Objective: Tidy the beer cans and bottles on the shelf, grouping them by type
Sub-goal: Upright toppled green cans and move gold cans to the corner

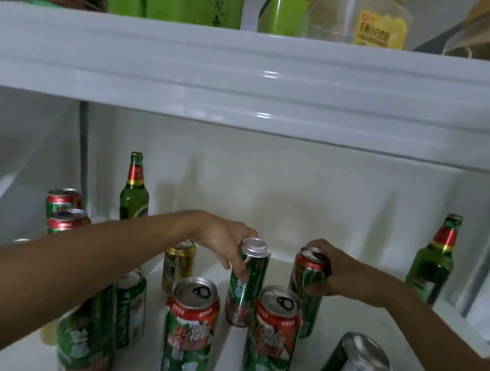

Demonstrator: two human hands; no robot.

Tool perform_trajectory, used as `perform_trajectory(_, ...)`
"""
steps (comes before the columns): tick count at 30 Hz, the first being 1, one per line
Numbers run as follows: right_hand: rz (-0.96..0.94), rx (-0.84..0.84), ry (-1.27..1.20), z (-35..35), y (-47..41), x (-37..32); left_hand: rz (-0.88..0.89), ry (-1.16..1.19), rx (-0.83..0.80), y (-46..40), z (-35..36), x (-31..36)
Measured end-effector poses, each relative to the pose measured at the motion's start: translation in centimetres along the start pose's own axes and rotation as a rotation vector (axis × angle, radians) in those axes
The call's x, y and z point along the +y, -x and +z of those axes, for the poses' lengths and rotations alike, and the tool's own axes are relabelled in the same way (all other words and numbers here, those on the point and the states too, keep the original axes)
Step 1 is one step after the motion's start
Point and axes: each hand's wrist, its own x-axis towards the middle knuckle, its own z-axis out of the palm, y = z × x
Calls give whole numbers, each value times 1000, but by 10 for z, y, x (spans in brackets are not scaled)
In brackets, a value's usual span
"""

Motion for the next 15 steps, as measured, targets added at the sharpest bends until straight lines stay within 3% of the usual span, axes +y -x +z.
perform_trajectory(4, 28, 34, 5, 2, 1, 2, -3, -58, -20, 11, 1, 3)
perform_trajectory(9, 66, 64, 222, 6, 9, -18, -89, -49, -12, 42, -21, 8)
perform_trajectory(12, -53, 216, 271, 8, 27, -43, -78, -98, 82, 69, -32, 5)
perform_trajectory(15, -287, 424, 344, 15, 47, -68, -54, -92, 165, 107, -40, 0)
